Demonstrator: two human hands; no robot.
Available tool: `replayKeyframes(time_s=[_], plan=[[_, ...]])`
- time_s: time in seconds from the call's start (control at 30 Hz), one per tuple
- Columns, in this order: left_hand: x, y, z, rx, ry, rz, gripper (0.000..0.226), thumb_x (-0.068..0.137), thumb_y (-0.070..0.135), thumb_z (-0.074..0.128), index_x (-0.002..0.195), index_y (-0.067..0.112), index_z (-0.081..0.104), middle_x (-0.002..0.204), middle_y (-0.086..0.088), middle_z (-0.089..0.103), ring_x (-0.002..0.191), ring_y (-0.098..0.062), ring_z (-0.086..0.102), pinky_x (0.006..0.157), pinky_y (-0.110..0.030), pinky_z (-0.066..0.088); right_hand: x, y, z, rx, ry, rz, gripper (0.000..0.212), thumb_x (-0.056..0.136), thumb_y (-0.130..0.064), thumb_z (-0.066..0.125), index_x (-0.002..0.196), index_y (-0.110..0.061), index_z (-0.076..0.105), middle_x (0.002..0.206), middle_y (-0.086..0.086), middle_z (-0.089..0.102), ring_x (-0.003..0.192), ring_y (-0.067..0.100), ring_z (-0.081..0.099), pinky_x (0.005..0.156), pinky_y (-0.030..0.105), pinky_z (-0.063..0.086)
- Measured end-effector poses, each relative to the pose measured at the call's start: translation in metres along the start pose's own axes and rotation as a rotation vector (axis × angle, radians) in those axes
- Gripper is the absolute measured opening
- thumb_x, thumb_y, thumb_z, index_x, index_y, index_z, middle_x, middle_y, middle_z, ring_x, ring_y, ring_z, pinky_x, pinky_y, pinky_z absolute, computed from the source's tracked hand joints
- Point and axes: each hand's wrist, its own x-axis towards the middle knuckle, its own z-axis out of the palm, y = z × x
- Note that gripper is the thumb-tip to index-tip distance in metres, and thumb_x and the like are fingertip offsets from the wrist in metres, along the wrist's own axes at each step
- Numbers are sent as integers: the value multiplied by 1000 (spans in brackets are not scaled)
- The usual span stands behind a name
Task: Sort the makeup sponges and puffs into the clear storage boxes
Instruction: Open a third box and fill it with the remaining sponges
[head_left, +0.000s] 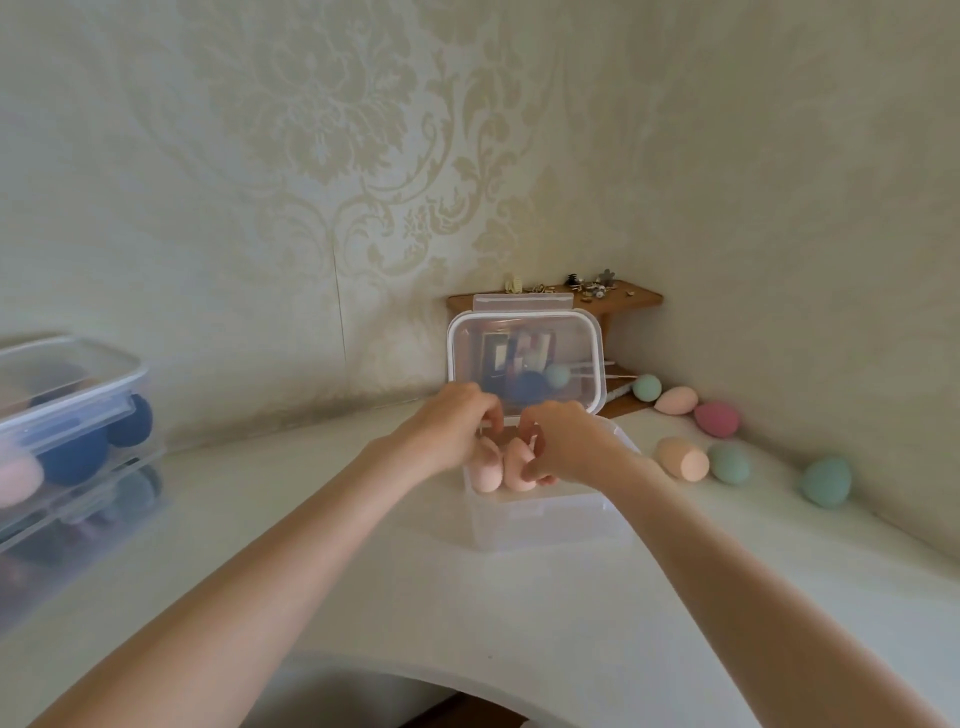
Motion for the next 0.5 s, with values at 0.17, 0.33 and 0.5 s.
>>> replayKeyframes(time_s=[0.17, 0.33, 0.5], plan=[[2, 17, 8, 120, -23, 0, 32, 83, 26, 62, 112, 17, 50, 110, -4, 48, 110, -25, 38, 84, -31, 39, 0, 0, 10, -13, 43, 10, 24, 76, -28, 70, 94, -20, 56, 89, -2, 66, 74, 18, 63, 76, 33, 53], [10, 27, 11, 150, -42, -21, 26, 84, 29, 58, 106, 17, 49, 111, -6, 46, 112, -28, 37, 84, -38, 42, -13, 23, -33, 11, 116, 104, 24, 84, -27, 65, 105, -17, 60, 91, -2, 60, 87, 21, 63, 71, 29, 46], [9, 33, 15, 147, -23, -40, 22, 88, 23, 54, 107, 18, 48, 114, -6, 45, 111, -27, 36, 82, -35, 33, -19, 76, -44, -146, 260, 482, 29, 88, -8, 50, 116, -10, 58, 117, 14, 59, 109, 35, 57, 80, 34, 46]])
